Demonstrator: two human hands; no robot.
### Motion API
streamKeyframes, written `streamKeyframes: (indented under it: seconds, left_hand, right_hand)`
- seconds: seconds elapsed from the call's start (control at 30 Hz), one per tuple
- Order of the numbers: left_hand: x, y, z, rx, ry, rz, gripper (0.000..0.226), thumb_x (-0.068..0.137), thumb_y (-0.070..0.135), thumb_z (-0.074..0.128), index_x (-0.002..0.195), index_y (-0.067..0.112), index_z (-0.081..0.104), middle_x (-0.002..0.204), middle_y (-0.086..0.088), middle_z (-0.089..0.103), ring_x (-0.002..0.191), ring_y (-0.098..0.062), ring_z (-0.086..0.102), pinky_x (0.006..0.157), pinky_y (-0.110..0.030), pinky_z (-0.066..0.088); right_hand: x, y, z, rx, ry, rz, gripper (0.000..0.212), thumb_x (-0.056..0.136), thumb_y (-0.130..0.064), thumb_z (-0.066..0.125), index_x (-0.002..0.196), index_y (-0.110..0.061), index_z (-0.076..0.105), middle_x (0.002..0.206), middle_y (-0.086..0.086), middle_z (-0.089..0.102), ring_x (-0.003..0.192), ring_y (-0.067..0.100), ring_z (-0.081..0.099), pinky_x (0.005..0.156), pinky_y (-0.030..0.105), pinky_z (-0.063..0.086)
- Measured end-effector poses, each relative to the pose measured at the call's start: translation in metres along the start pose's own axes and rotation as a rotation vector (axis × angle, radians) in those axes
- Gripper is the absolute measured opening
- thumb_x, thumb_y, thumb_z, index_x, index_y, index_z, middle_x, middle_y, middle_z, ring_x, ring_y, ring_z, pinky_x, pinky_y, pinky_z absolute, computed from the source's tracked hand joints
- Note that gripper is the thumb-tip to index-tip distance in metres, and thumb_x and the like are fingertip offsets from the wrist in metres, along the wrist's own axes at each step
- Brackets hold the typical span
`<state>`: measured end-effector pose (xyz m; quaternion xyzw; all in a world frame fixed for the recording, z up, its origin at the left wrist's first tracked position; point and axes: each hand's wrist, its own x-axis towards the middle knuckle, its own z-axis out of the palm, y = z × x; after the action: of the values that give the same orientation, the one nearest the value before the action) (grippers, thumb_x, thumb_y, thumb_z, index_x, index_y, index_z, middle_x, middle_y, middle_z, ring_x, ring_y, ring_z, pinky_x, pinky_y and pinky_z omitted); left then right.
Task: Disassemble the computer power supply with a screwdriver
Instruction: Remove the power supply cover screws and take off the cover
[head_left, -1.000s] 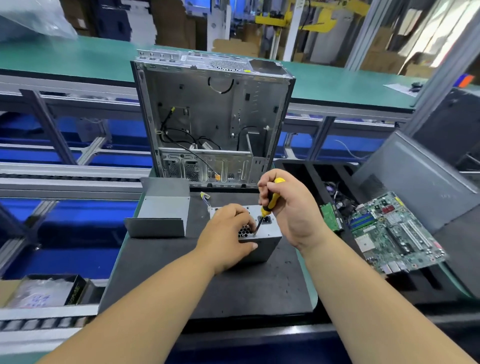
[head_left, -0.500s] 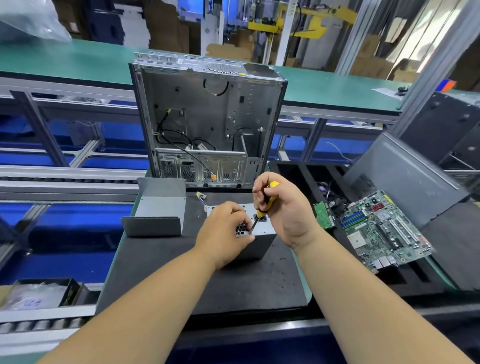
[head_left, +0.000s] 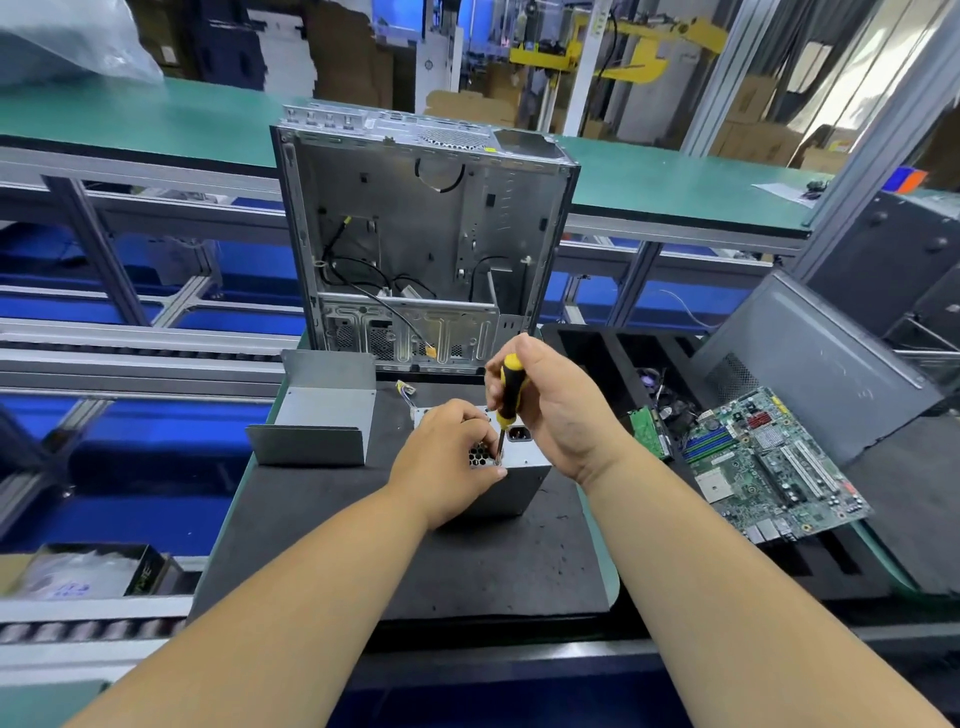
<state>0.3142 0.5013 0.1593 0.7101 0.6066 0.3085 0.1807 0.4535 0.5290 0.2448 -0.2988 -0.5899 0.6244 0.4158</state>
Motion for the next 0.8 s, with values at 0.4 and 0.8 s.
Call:
streamKeyframes:
  seconds: [0.4,0.8]
  left_hand:
    - [0.004,-0.001,0.001,-0.023,-0.009,-0.037,0.017,0.075,0.036,0.078,0.074,0.038,0.061,0.106,0.023,0.047,0.112,-0.005,0.041,0.092,-0.027,0.040]
    - [0.004,-0.002,0.000,-0.012,-0.028,-0.041,0.019,0.077,0.038,0.077,0.076,0.040,0.059,0.110,0.023,0.045,0.113,-0.004,0.039,0.092,-0.025,0.038]
  right_hand:
    - [0.010,0.007,0.005,0.134,0.081,-0.020,0.050,0.101,-0.042,0.036,0.064,-0.012,0.046,0.051,-0.004,0.030,0.051,0.015,0.025,0.051,0.025,0.024]
    - [0.019,0.010,-0.005,0.201,0.172,0.014,0.029,0.089,-0.036,0.056,0.064,-0.023,0.056,0.064,-0.001,0.052,0.049,0.015,0.040,0.053,0.025,0.036]
